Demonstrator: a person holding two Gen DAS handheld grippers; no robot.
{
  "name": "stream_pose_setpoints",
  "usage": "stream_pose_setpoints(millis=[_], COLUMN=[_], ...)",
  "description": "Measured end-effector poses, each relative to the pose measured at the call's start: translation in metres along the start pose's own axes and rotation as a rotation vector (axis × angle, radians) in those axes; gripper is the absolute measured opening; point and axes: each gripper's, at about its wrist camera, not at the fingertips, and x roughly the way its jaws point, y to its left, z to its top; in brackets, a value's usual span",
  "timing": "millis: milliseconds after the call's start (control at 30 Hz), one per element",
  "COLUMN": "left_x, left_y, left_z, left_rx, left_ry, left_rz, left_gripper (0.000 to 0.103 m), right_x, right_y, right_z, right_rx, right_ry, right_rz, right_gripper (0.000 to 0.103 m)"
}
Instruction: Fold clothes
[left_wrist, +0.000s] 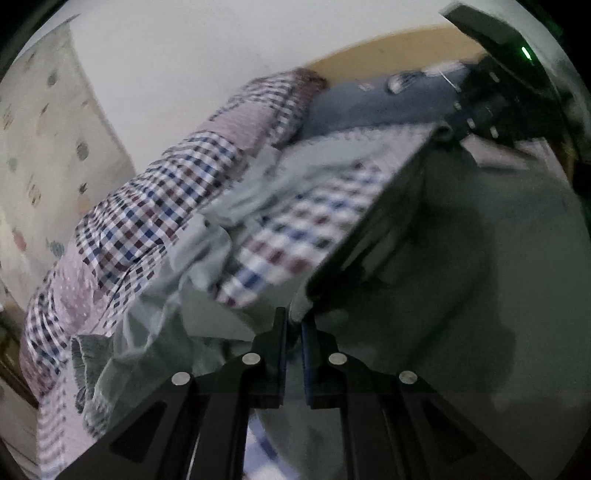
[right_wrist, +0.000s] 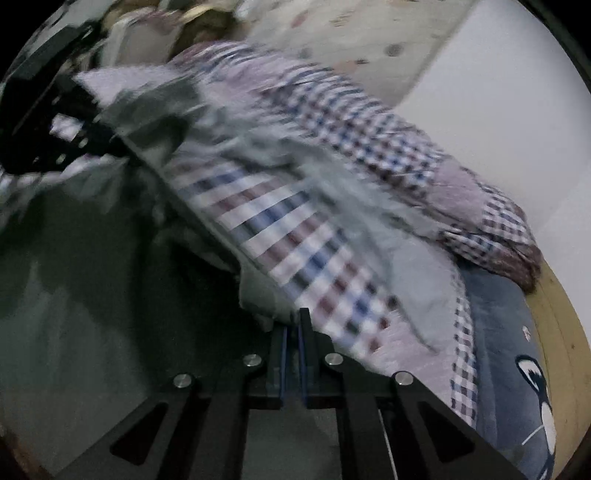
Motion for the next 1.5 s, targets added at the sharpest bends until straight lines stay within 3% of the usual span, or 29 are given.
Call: stream_pose_setpoints(millis=[400, 633, 800, 967, 1233, 1300, 1333, 1367, 1400, 1433, 1500], left_x=[0.128, 0.202, 0.242, 0.275, 0.297, 0.291, 0.283, 0.273, 0.263, 0.249, 0.212], left_y=[0.100, 0.144, 0.157, 0.150, 0.149, 0.154, 0.159, 0.165, 0.170, 0.175, 0.190], left_z=[0.107, 0.153, 0.160, 0.143, 0.119, 0.117, 0.116, 0.115, 0.114, 0.112, 0.105], left_rx=[-0.315, -0.429, -0.455, -0.447, -0.480, -0.499, -0.524, -0.551, -0.571, -0.593, -0.645], left_ry=[0.077, 0.151, 0.200, 0.273, 0.303, 0.297, 0.291, 0.275, 0.261, 0.235, 0.166], left_rz=[0.015, 0.071, 0.124, 0.179, 0.164, 0.133, 0.108, 0.084, 0.071, 0.054, 0.011], left_gripper=[0.005, 0.005, 0.005, 0.005, 0.010, 0.021, 0.029, 0.052, 0.076, 0.083, 0.086], right_x=[0.109, 0.180, 0.230, 0.283, 0.340, 0.336, 0.328, 0.318, 0.306, 0.293, 0.270], right_y=[-0.102, -0.131, -0.153, -0.146, -0.118, -0.120, -0.126, -0.132, -0.139, -0.145, -0.154], right_z=[0.075, 0.100, 0.119, 0.128, 0.109, 0.108, 0.108, 0.107, 0.105, 0.102, 0.096], right_rx=[0.183, 0.169, 0.147, 0.132, 0.129, 0.166, 0.204, 0.252, 0.305, 0.359, 0.443], right_ry=[0.045, 0.093, 0.137, 0.194, 0.313, 0.302, 0.283, 0.258, 0.231, 0.207, 0.175], right_rz=[-0.091, -0.144, -0.206, -0.238, -0.252, -0.261, -0.258, -0.249, -0.231, -0.206, -0.138], right_gripper=[0.003, 0.003, 0.003, 0.003, 0.006, 0.011, 0.029, 0.049, 0.057, 0.067, 0.072])
